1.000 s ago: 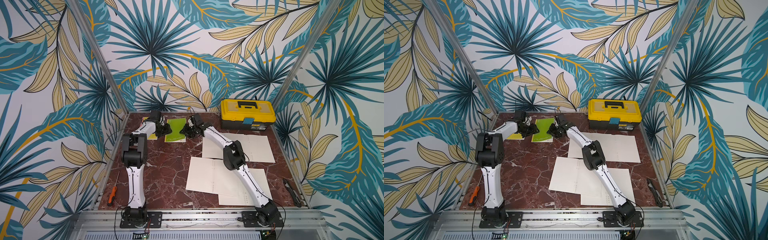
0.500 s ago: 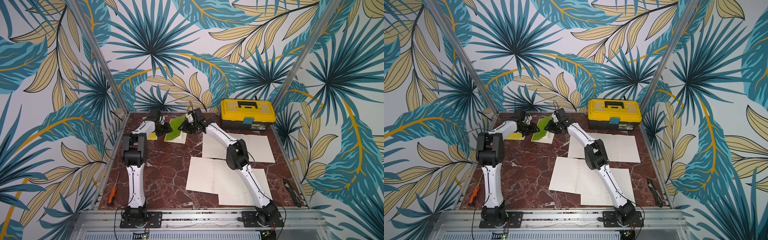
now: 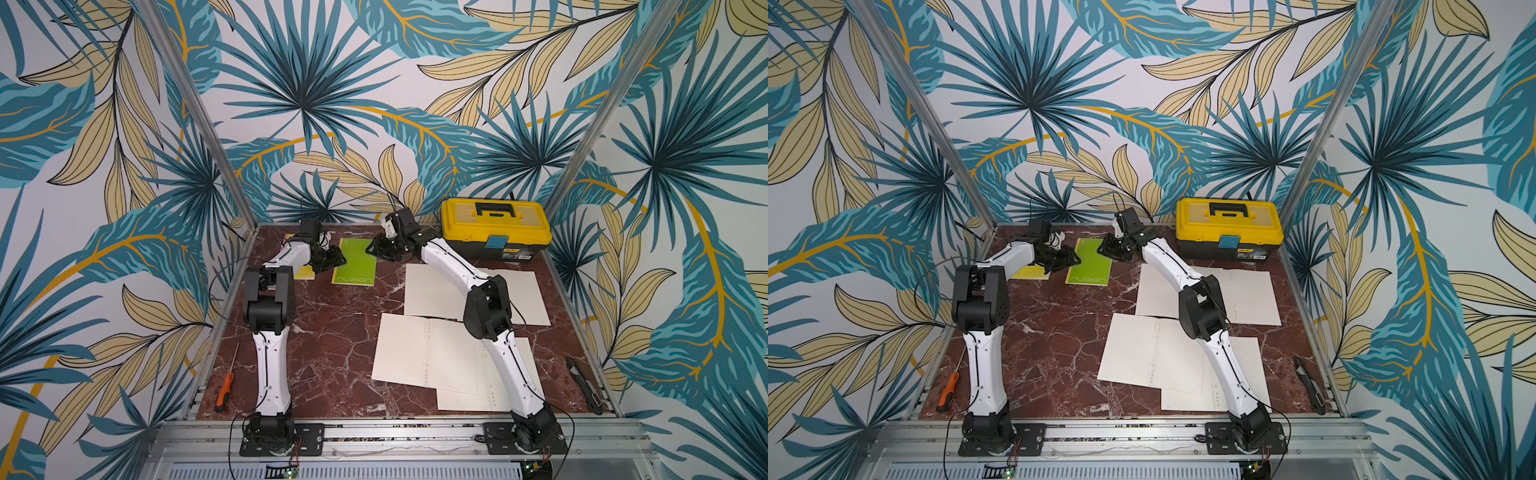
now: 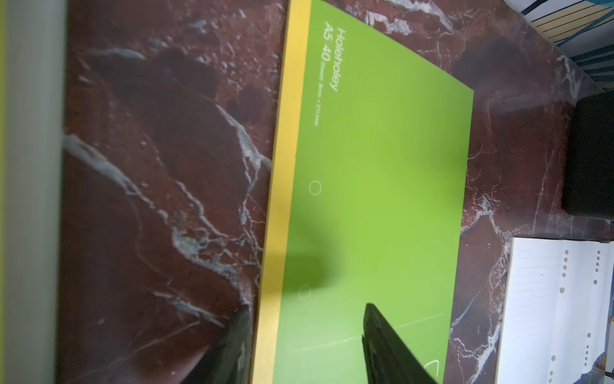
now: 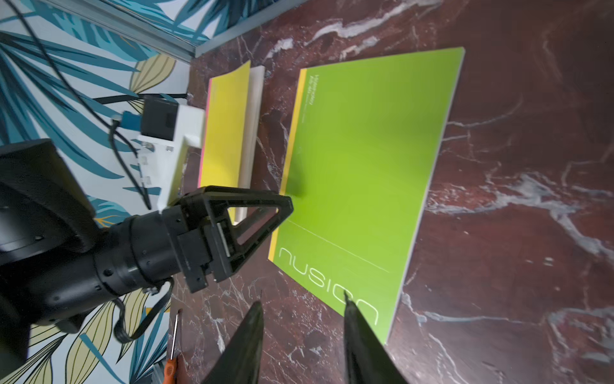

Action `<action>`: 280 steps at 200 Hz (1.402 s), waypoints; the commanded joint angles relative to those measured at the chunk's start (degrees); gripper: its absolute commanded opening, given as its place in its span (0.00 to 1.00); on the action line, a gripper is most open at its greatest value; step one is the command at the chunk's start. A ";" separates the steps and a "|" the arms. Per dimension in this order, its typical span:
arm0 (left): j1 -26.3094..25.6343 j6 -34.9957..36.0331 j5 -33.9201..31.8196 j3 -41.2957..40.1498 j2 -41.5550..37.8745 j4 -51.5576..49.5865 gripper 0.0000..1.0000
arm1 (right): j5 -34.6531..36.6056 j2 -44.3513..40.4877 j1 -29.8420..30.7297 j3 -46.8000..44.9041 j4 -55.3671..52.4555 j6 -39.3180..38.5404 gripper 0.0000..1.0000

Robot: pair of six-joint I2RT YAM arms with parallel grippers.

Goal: Close the notebook
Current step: Move the notebook to the center of the board.

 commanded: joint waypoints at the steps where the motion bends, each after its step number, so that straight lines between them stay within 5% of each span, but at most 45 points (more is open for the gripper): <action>1: -0.10 0.10 0.24 -1.91 -0.64 -3.65 0.54 | 1.26 0.89 -0.46 -0.29 -4.55 -0.58 0.38; 174: -0.11 -3.27 -2.93 -17.46 -17.23 1.44 0.53 | -3.37 8.08 0.32 -2.28 -0.35 3.01 0.30; 280: -0.08 -1.73 -5.34 -22.06 -24.23 -0.84 0.53 | -6.18 16.59 0.34 8.64 0.10 6.63 0.32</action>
